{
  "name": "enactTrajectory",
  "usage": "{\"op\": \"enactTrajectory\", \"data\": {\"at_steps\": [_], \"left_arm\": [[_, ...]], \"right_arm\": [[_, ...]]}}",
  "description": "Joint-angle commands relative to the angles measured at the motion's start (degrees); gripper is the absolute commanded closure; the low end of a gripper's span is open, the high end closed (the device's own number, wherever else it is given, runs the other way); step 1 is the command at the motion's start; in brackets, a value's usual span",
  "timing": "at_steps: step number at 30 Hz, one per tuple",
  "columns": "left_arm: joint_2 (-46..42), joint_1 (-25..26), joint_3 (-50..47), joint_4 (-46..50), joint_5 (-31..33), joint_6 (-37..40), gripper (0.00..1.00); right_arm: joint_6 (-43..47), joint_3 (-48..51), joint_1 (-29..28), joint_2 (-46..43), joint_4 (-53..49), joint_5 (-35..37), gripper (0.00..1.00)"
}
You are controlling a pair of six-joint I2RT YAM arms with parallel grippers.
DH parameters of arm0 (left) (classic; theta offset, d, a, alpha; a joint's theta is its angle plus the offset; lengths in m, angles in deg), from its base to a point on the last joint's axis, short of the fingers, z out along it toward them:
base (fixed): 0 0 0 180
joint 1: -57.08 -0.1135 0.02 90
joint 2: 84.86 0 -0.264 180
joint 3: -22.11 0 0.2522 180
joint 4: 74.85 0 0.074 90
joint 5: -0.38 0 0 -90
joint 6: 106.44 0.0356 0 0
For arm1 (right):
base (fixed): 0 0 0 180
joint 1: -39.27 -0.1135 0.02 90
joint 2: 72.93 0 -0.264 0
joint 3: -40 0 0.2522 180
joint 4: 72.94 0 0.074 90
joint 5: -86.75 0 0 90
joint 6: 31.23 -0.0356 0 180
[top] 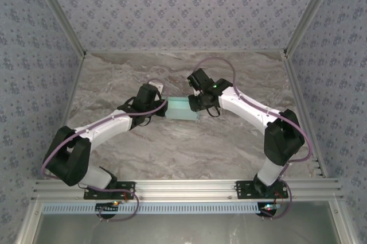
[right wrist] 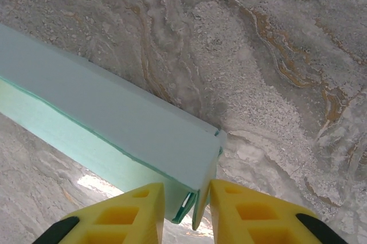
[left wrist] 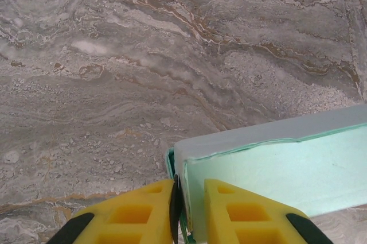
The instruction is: Fold the paper box
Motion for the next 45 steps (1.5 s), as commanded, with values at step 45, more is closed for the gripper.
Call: {"op": "enactTrajectory", "data": {"at_steps": [45], "left_arm": [[3.33, 4.15, 3.58, 4.51, 5.18, -1.46, 0.75]], "right_arm": [[-11.06, -4.24, -1.09, 2.97, -1.63, -4.48, 0.86]]}}
